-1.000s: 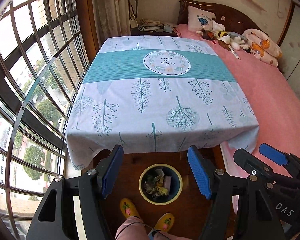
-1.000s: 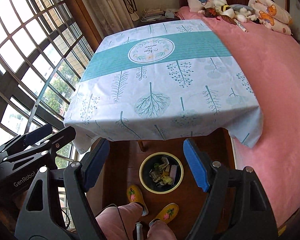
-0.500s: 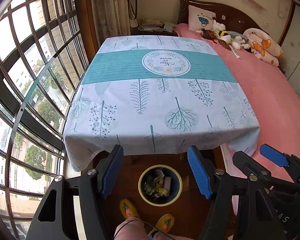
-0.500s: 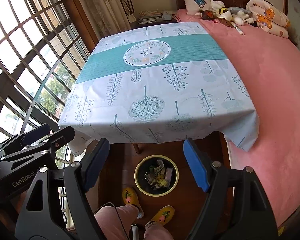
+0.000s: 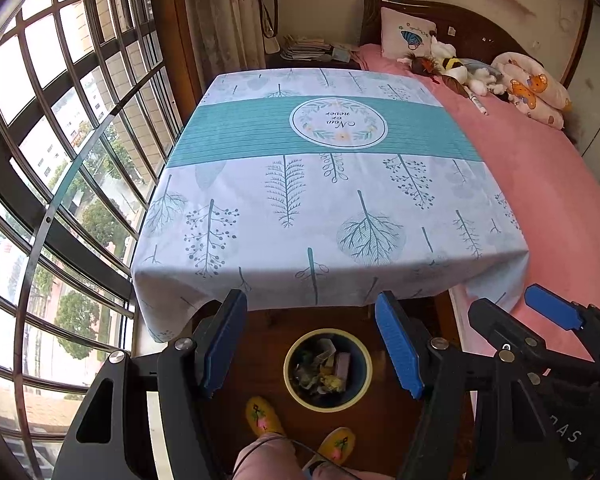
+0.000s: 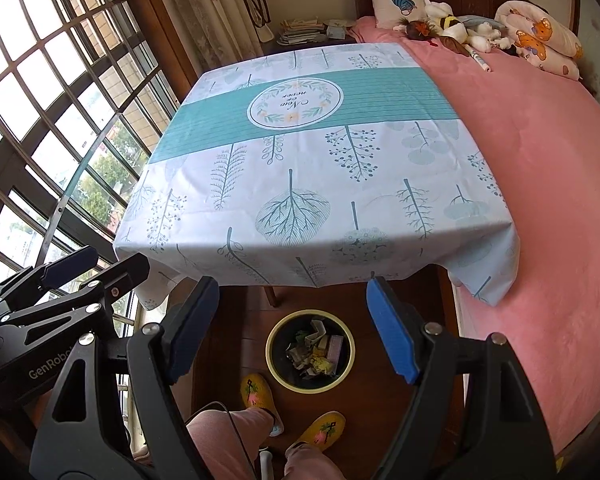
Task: Collect trash
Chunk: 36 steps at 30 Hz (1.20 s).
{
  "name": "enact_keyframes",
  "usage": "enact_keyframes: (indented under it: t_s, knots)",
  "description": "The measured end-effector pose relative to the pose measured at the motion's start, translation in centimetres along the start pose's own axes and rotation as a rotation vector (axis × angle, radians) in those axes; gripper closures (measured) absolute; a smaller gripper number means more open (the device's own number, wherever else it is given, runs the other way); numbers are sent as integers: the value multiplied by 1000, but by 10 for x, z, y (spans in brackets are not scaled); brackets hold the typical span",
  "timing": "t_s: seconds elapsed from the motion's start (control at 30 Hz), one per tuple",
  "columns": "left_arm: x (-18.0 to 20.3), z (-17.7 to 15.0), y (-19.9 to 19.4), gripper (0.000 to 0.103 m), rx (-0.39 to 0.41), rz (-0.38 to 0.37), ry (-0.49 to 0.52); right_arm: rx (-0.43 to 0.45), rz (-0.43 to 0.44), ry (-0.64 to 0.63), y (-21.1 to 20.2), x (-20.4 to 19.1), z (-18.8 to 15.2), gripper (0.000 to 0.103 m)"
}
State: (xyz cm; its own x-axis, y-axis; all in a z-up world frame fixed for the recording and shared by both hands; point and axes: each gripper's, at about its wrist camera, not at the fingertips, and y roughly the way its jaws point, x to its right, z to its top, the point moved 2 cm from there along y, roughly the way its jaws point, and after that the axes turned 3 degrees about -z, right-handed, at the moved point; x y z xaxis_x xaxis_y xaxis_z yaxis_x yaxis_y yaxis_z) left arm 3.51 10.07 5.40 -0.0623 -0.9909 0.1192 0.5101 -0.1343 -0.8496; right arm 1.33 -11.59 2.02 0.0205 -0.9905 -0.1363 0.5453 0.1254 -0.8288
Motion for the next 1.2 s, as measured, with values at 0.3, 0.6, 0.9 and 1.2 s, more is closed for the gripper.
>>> enact_keyframes:
  t_s: [0.3, 0.6, 0.9, 1.2]
  knots:
    - [1, -2, 3, 35, -9, 2, 8, -12, 5, -12, 10, 9, 1, 29]
    - [2, -4, 5, 35, -15, 1, 9, -20, 2, -12, 12, 13, 0, 29]
    - [0, -6, 4, 35, -13, 1, 14, -19, 3, -13, 11, 13, -1, 29]
    - [-5, -9, 1, 35, 0, 3, 21, -16, 6, -19, 11, 11, -6, 29]
